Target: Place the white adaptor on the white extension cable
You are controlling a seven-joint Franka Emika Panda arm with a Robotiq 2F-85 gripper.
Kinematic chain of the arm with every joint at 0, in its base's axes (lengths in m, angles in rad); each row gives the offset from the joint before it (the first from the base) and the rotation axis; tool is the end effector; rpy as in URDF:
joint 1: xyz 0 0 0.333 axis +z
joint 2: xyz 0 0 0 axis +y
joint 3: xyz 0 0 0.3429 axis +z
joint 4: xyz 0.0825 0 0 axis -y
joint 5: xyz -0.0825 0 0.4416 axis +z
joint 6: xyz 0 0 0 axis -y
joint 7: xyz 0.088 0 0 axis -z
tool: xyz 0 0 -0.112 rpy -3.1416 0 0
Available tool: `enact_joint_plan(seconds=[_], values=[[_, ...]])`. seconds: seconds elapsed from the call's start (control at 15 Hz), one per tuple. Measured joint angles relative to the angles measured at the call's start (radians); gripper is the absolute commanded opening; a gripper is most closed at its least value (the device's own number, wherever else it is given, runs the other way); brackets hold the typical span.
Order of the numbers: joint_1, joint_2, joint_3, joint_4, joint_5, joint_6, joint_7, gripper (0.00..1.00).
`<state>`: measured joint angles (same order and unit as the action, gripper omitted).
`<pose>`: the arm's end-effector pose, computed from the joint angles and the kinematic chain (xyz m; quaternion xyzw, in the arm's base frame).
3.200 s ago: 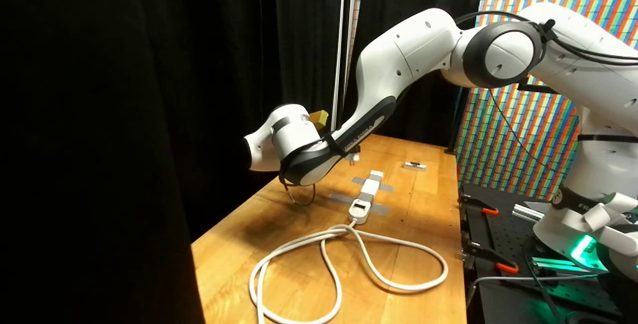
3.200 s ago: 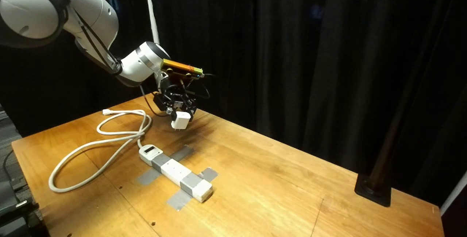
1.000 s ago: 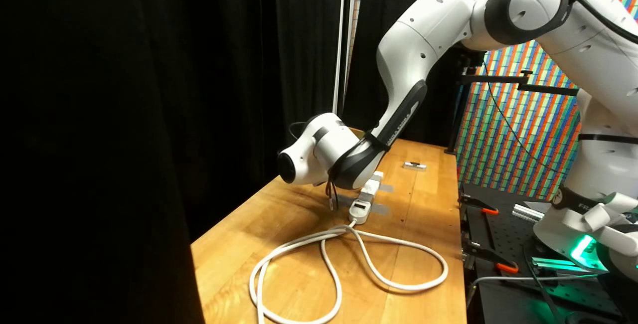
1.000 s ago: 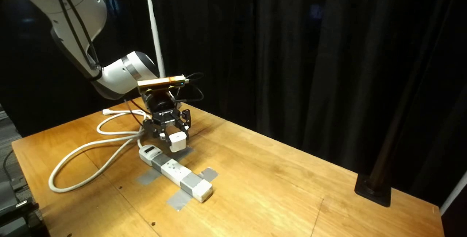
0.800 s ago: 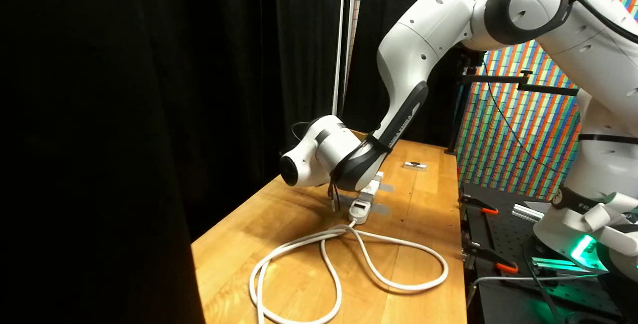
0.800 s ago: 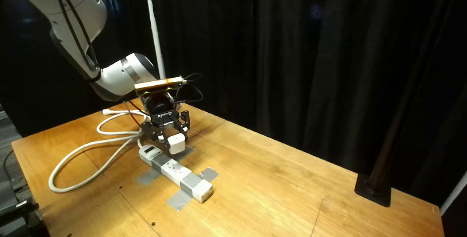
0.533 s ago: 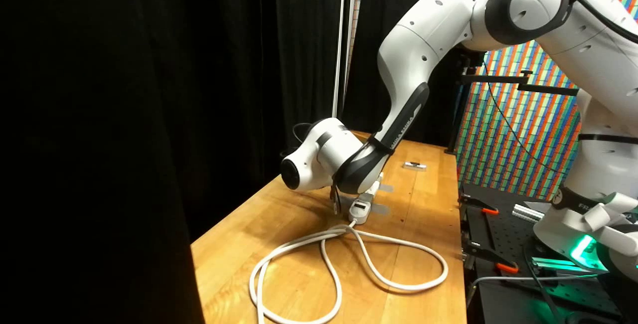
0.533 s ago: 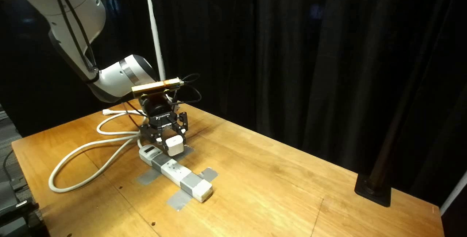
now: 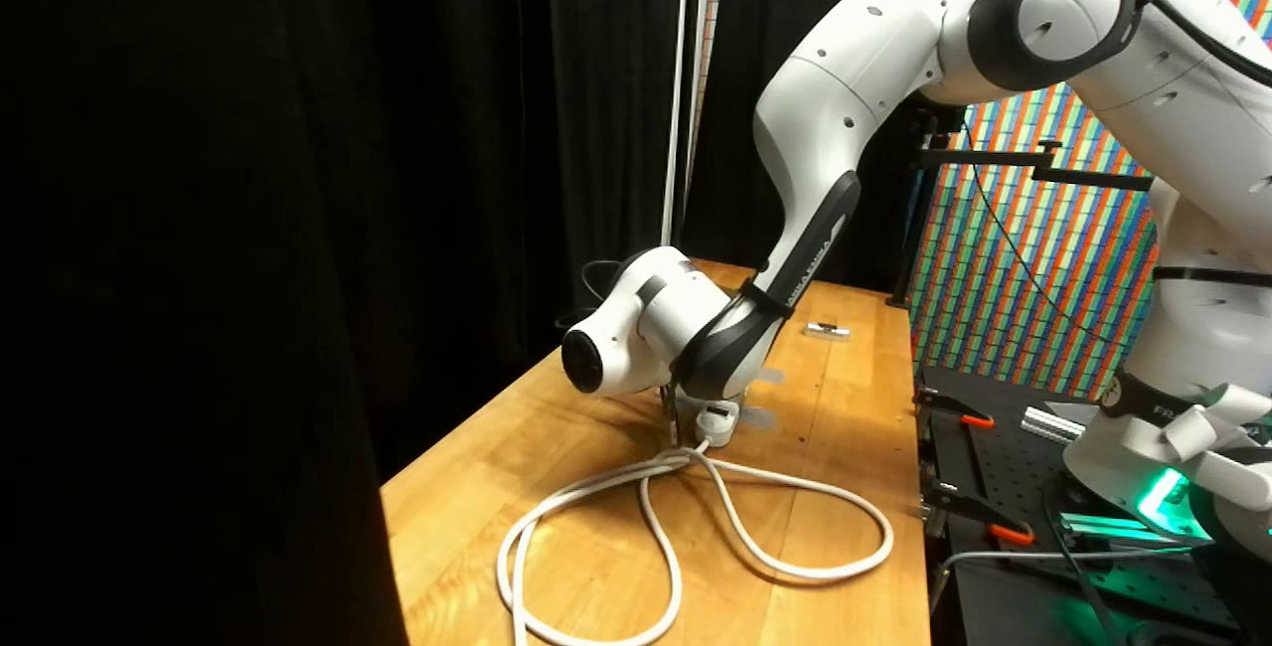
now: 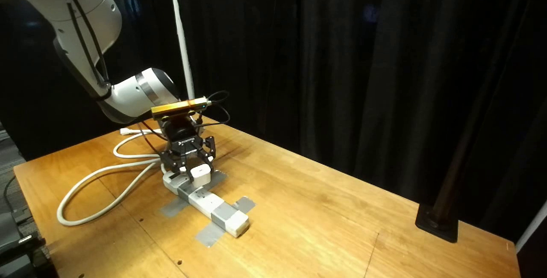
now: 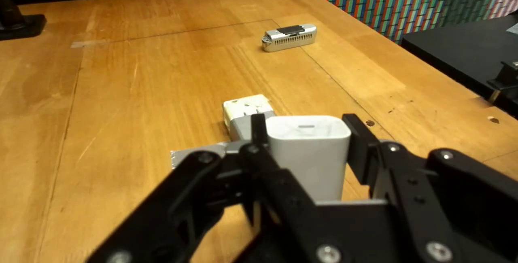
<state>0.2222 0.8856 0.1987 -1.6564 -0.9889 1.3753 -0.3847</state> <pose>0.6019 0.1484 0.0682 0.6408 0.4751 -0.4730 0.3740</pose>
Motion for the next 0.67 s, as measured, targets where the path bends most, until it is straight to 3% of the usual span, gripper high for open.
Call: enact_joint_plan(seconds=[0.67], values=[[0.0, 0.007, -0.001, -0.032, -0.013, 0.006, -0.001, 0.23]])
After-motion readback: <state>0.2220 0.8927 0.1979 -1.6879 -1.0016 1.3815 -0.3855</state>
